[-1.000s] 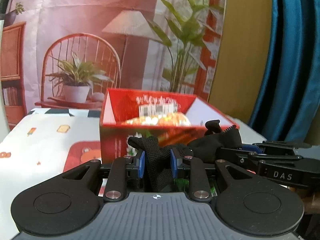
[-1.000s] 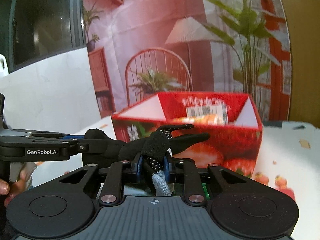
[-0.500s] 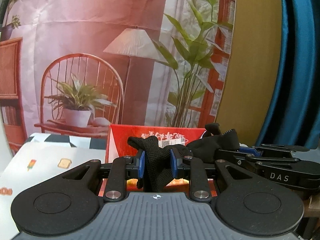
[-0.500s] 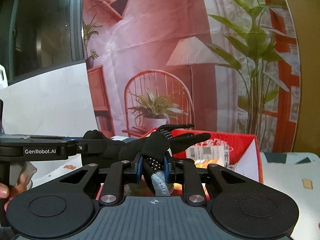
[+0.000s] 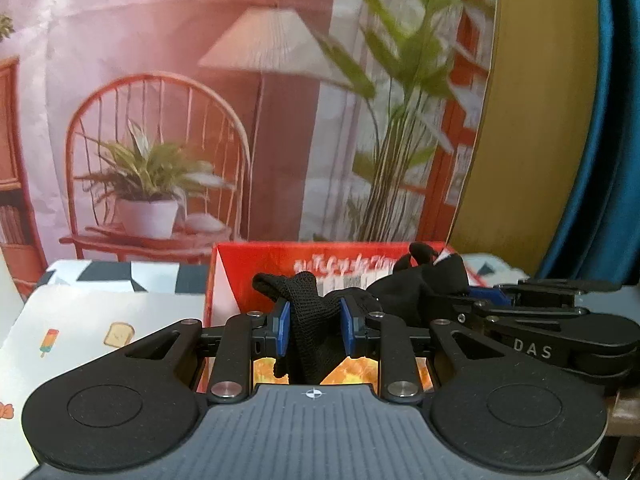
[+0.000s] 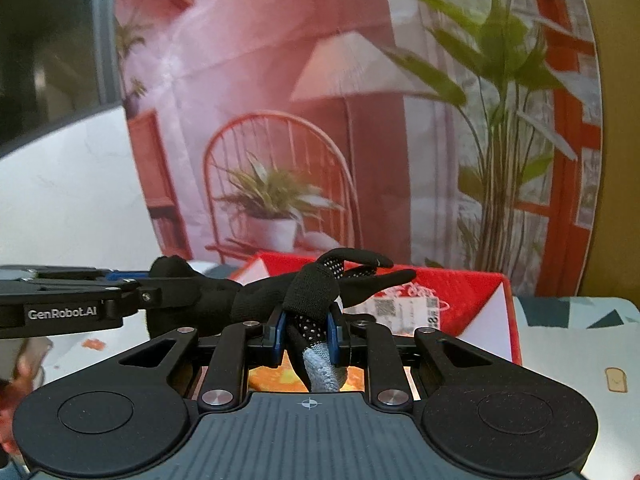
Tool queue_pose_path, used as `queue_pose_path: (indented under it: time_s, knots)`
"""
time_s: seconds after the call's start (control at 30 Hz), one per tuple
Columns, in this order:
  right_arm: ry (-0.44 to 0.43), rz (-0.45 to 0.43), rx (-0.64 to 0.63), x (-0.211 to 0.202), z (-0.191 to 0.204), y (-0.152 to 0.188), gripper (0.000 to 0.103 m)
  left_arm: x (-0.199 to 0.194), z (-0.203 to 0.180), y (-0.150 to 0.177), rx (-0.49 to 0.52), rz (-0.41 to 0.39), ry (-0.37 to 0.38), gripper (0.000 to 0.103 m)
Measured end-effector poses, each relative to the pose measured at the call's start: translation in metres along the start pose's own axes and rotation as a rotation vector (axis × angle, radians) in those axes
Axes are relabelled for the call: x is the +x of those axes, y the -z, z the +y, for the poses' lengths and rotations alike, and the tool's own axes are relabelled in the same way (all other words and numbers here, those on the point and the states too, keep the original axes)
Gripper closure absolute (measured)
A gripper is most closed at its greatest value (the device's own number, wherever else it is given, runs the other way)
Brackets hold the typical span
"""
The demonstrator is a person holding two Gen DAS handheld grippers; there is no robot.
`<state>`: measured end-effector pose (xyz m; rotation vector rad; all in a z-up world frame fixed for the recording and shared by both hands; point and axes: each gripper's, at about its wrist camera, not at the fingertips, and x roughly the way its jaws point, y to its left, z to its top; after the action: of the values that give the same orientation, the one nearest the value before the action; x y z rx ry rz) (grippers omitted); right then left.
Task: Organize soft objects
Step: 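Lift the black glove with both tools into the red box and open them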
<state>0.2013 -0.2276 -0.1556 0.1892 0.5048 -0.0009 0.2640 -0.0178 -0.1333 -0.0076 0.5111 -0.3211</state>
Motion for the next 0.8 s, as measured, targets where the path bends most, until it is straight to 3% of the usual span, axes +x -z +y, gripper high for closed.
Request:
queue_pose_path:
  time_s: [0.37, 0.6, 0.8]
  knots:
    - [0.048, 0.202, 0.123, 0.048, -0.024, 0.028, 0.085, 0.047, 0.002, 0.022, 0.021, 0.169, 0.011, 0.076]
    - [0.089, 0.327, 0.154, 0.067, -0.027, 0.040, 0.085, 0.060, 0.001, 0.028, 0.024, 0.216, 0.019, 0.075]
    - [0.101, 0.357, 0.145, 0.070, -0.025, 0.041, 0.085, 0.060, 0.003, 0.028, 0.031, 0.221, 0.012, 0.069]
